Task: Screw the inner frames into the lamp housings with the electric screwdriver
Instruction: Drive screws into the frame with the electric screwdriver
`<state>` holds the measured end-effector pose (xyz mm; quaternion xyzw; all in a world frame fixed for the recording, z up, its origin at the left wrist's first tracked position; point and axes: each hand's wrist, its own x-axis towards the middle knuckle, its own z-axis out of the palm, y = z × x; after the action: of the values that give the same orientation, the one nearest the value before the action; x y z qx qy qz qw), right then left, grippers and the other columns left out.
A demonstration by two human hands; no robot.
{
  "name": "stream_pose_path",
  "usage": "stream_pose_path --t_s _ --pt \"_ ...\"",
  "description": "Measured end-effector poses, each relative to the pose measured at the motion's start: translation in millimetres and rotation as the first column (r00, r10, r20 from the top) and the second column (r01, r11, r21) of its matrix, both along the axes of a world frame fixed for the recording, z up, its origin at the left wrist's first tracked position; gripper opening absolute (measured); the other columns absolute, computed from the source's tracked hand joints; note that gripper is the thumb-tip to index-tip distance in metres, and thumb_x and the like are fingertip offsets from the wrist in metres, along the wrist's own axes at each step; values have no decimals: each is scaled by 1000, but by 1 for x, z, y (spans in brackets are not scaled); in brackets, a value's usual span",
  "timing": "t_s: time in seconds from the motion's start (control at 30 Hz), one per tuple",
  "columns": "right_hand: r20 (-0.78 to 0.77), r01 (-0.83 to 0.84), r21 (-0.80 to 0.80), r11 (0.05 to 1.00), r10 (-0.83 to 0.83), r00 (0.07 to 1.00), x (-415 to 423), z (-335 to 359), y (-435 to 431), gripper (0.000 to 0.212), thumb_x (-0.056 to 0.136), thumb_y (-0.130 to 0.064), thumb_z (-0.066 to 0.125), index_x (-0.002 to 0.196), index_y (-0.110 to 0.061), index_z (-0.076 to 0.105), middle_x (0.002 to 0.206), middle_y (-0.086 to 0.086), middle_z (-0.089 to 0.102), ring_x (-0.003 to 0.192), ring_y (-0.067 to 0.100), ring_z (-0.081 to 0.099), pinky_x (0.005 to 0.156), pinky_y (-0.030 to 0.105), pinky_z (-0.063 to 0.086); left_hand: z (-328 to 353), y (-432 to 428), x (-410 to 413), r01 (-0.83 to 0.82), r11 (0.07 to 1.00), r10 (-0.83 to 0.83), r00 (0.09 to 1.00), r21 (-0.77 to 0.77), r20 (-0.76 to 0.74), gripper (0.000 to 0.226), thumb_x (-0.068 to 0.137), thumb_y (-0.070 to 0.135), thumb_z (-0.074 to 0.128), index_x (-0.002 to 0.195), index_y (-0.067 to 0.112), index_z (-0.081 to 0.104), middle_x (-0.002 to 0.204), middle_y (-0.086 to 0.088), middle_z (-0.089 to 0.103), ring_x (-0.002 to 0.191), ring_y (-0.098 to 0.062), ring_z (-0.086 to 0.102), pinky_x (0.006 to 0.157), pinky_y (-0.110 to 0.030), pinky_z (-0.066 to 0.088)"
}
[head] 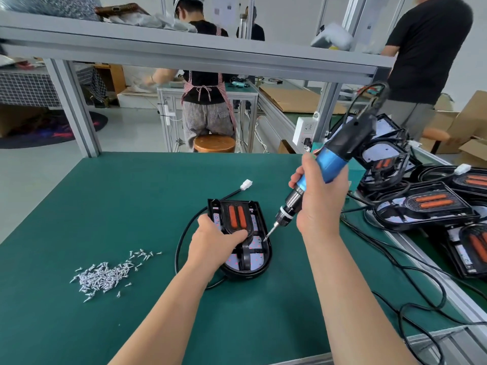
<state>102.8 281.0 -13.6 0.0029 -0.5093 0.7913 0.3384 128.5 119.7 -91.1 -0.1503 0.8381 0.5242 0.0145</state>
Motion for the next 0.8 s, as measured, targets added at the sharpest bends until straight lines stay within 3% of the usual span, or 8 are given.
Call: stream_pose_path --t_s 0.13,0.27,0.53,0.8 --pt "17 -44 85 995 43 999 -2 -9 -6 20 88 -14 68 94 -15 49 62 -5 55 50 15 53 53 29 48 -4 5 -1 -37 998 39 998 47 -42 57 76 36 83 109 19 40 93 4 61 83 -11 59 82 -41 55" --pt "31 -65 77 995 63 998 -4 -17 -10 20 87 -15 69 95 -17 50 66 -3 56 50 15 54 53 28 48 -6 8 -3 -64 997 65 996 30 -52 57 75 36 82 111 18 41 94 2 63 86 -19 62 82 -43 55" --pt "50 -82 54 995 79 996 -8 -27 -11 21 86 -17 69 99 -15 52 64 -4 57 52 15 54 55 28 50 -12 8 -5 -69 997 70 996 29 -57 53 76 36 81 108 22 41 90 5 61 79 -10 59 72 -36 52" --pt "54 -116 65 991 113 992 -7 -29 -11 18 88 -14 68 99 -16 53 68 3 55 53 17 52 56 25 50 -15 8 -5 -69 996 72 996 50 -59 50 74 37 81 105 25 42 91 5 65 81 -14 62 76 -39 56"
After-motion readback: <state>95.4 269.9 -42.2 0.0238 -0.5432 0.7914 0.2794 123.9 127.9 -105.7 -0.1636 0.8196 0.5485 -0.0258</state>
